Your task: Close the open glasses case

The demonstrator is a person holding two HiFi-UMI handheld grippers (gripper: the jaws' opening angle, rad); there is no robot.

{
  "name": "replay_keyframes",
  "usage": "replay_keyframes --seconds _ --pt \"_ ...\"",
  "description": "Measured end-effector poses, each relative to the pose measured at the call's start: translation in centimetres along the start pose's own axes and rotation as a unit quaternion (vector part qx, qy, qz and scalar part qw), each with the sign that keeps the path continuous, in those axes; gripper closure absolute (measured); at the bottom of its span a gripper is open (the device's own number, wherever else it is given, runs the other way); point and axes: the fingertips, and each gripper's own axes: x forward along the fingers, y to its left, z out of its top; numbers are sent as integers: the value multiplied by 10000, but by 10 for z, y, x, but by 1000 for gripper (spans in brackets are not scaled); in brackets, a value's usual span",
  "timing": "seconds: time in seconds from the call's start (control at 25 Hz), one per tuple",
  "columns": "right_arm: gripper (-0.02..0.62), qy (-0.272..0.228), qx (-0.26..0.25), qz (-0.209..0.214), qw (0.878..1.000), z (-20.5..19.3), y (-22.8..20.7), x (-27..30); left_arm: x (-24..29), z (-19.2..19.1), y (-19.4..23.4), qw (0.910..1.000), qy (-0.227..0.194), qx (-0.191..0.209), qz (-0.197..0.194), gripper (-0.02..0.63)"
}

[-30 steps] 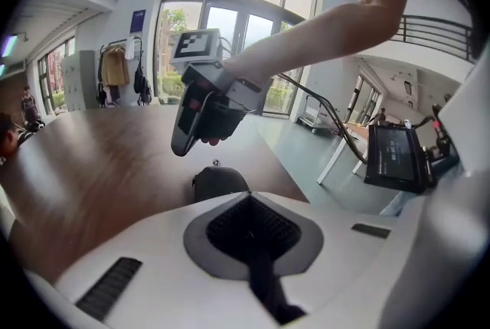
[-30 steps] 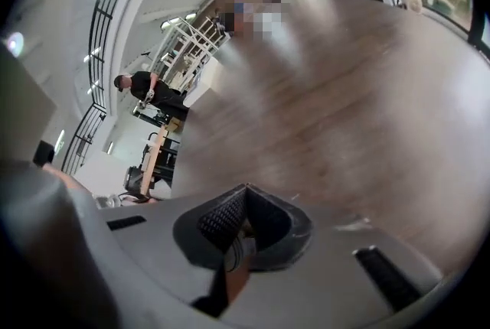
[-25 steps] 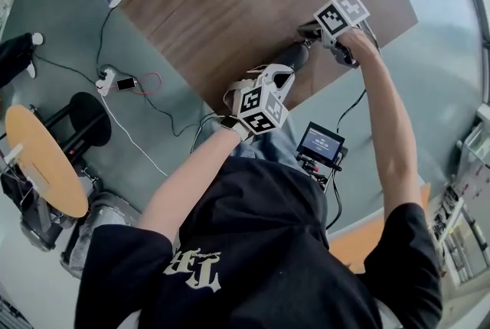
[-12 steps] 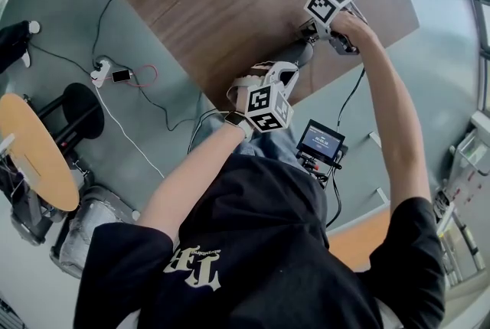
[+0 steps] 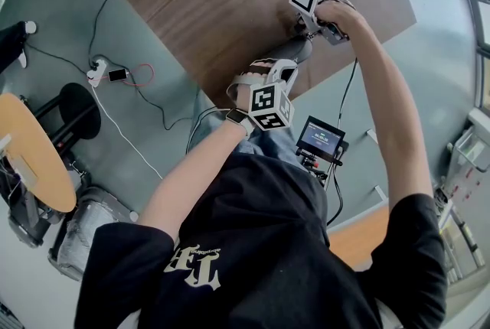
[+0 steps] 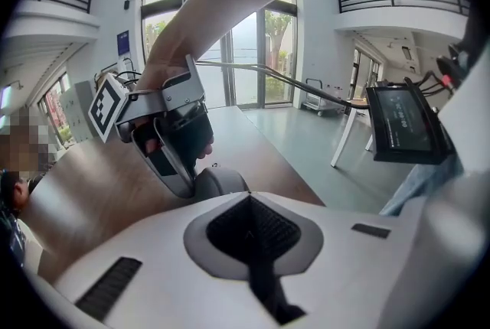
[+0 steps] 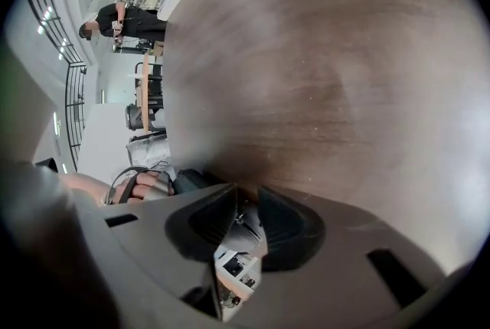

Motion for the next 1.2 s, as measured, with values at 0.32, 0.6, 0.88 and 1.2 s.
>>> replay_keyframes --seconds 0.32,0.6,0.88,1.2 --pt "565 -98 210 188 9996 -2 1 -2 2 -3 -1 9999 41 131 48 600" --pt "583 -609 217 425 9970 3 5 -9 2 -4 -1 9999 25 115 10 600" --pt "607 -1398 539 804 9854 5 -1 -24 2 -8 1 9999 23 69 -81 600" --pt "607 -1732 450 866 9800 8 -2 -26 4 -13 5 9999 43 77 -143 600"
